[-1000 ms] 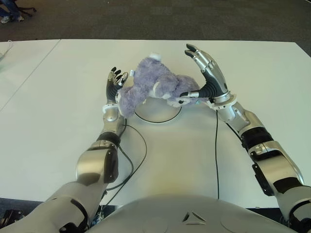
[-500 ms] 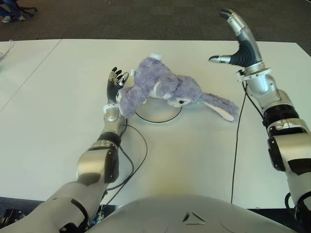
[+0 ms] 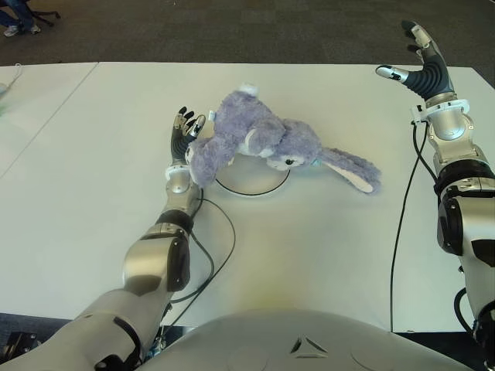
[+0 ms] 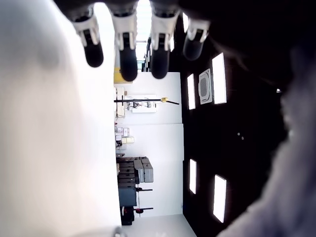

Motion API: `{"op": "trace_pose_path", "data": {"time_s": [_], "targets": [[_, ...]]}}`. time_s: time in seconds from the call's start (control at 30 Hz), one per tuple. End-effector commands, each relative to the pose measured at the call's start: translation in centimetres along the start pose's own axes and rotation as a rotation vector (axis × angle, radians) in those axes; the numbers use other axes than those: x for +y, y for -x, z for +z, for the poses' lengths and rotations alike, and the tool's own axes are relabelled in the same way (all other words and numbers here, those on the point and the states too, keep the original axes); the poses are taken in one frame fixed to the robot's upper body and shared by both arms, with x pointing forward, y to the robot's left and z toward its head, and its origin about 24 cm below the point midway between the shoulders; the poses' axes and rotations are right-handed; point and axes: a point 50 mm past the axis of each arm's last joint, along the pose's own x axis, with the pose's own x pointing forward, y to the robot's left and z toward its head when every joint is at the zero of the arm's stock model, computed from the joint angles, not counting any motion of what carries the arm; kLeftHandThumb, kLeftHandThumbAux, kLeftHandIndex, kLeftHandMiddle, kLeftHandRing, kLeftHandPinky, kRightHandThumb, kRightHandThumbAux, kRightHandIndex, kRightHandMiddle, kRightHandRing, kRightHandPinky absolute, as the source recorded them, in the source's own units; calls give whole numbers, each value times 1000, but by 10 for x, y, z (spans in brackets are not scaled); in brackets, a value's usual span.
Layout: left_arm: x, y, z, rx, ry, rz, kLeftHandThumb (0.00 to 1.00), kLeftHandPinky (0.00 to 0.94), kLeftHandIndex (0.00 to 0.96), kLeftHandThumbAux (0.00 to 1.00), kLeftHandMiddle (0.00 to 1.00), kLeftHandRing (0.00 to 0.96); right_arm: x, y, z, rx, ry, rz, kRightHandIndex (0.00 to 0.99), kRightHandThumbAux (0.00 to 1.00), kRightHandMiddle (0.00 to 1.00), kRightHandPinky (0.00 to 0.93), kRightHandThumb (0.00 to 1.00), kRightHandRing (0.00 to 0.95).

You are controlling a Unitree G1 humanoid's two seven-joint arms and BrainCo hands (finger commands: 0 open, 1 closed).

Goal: Put the doll into the plate.

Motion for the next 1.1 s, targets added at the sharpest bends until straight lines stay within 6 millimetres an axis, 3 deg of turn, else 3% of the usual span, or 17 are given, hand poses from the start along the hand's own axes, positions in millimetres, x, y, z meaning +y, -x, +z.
{"op": "trace_pose_path", "data": {"time_s": [0.03,0.17,0.3,0.47,0.9,1.1], "targets": [[-9,73,-91,453,-8,-17,0,137,68,430,137,139,-17,1,-20,195,-132,-64,28,494,26,0,0,0],[-9,73,-92,467,-23,-21,0,119,70,426,139,138,-5,18,-47,391,-253,-80,28,532,17,0,0,0],[-9,74,-93,477,-18,-19,0,117,75,428,142,138,10,28,-57,464,-309,-59,24,556,10,0,0,0],[-9,74,-93,480,-11,-11,0,104,79,437,148,140,56,54,-74,578,-369,11,19,604,0,0,0,0],[-3,75,-95,491,23,-3,0,118,83,442,148,138,114,88,-81,691,-437,48,32,666,24,16,0,5],[-2,76,-96,488,26,-1,0,116,86,438,152,142,128,98,-83,734,-460,42,66,695,62,66,0,42]]}}
